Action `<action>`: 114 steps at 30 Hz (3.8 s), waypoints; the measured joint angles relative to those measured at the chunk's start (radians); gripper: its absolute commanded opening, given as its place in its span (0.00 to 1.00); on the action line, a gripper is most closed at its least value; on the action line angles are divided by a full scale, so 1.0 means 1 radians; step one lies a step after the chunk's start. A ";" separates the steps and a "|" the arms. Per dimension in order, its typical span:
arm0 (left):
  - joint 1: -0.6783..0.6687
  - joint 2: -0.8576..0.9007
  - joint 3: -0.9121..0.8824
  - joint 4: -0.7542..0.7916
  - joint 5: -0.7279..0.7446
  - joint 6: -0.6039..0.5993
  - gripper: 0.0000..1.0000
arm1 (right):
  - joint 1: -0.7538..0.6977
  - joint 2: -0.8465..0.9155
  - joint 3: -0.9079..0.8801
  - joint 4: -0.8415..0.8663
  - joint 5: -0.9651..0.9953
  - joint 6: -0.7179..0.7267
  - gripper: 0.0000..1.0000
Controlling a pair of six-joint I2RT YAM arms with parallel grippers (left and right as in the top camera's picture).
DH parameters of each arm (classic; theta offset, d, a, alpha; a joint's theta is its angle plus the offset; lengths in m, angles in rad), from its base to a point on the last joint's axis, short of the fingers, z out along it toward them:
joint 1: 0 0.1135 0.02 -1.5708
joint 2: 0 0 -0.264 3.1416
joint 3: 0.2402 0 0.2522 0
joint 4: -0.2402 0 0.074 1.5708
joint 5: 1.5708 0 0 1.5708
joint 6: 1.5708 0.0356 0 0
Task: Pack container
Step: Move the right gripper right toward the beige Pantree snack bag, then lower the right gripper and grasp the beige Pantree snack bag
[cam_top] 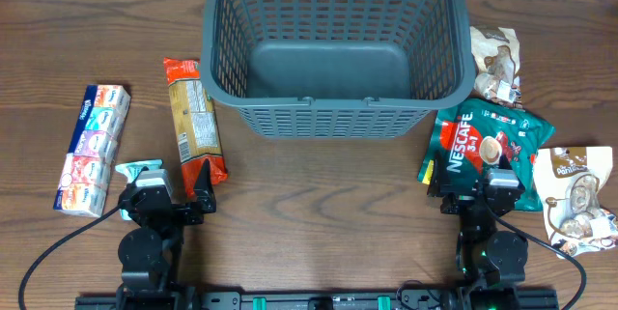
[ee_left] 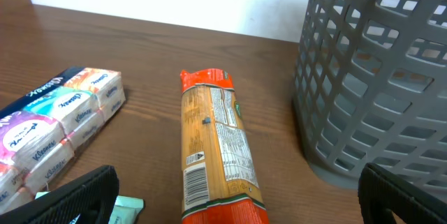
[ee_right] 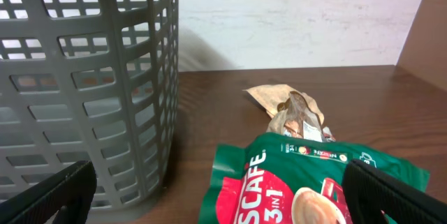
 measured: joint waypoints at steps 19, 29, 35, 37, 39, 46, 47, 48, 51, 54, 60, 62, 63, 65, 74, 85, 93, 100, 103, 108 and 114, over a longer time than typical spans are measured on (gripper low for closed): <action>0.000 0.000 0.000 0.000 0.000 0.000 0.99 | 0.000 0.000 0.000 0.000 0.000 0.000 0.99; 0.000 0.000 0.000 0.000 0.000 0.000 0.99 | 0.000 0.000 0.000 0.000 0.000 0.000 0.99; 0.000 0.000 0.000 0.000 0.000 0.000 0.99 | 0.000 0.000 0.000 0.000 0.000 0.000 0.99; 0.000 0.000 0.000 0.000 0.000 0.000 0.99 | 0.000 0.000 0.000 0.000 0.000 0.000 0.99; 0.000 0.000 0.000 0.000 0.000 0.000 0.99 | 0.000 0.000 0.000 0.000 -0.001 0.000 0.99; 0.000 0.000 0.000 0.000 0.000 0.000 0.99 | 0.000 0.000 0.000 0.000 -0.001 0.000 0.99; 0.000 0.000 0.000 0.000 0.000 0.000 0.99 | 0.000 0.000 0.000 0.000 -0.001 0.000 0.99; 0.000 0.000 0.000 0.000 0.000 0.000 0.99 | 0.000 0.000 0.000 0.000 -0.001 0.000 0.99; 0.000 0.000 0.000 0.004 0.000 -0.001 0.99 | 0.000 0.000 0.000 0.000 -0.008 0.017 0.99; 0.000 0.000 -0.002 0.008 0.000 -0.012 0.99 | 0.000 0.000 0.000 -0.006 -0.041 0.069 0.99; 0.000 0.000 -0.002 0.006 0.000 -0.039 0.99 | -0.003 0.043 0.181 -0.256 -0.105 0.131 0.99; 0.000 0.000 -0.002 0.006 0.000 -0.055 0.99 | -0.012 0.105 0.360 -0.410 -0.105 0.130 0.99; 0.000 0.001 -0.002 0.006 0.000 -0.058 0.99 | -0.016 0.143 0.456 -0.486 -0.104 0.129 0.99; 0.000 0.004 -0.002 0.006 0.001 -0.066 0.99 | -0.025 0.240 0.678 -0.683 -0.098 0.126 0.99; 0.000 0.039 -0.002 0.006 0.003 -0.084 0.99 | -0.042 0.776 1.575 -1.558 0.060 0.129 0.99; 0.000 0.045 -0.002 0.007 0.003 -0.084 0.99 | -0.045 0.945 1.812 -1.638 0.242 -0.009 0.99; 0.000 0.045 -0.002 0.007 0.003 -0.084 0.99 | -0.112 0.976 1.817 -1.638 0.261 -0.077 0.99; 0.000 0.045 -0.002 0.006 0.003 -0.084 0.99 | -0.326 1.085 1.818 -1.572 0.216 -0.080 0.99; 0.000 0.045 -0.002 0.007 0.003 -0.084 0.99 | -0.433 1.138 1.818 -1.526 0.145 -0.095 0.99; 0.000 0.045 -0.002 0.007 0.003 -0.084 0.99 | -0.629 1.228 1.815 -1.500 -0.037 -0.138 0.99; 0.000 0.045 -0.002 0.007 0.003 -0.084 0.99 | -0.753 1.311 1.722 -1.461 -0.149 -0.183 0.99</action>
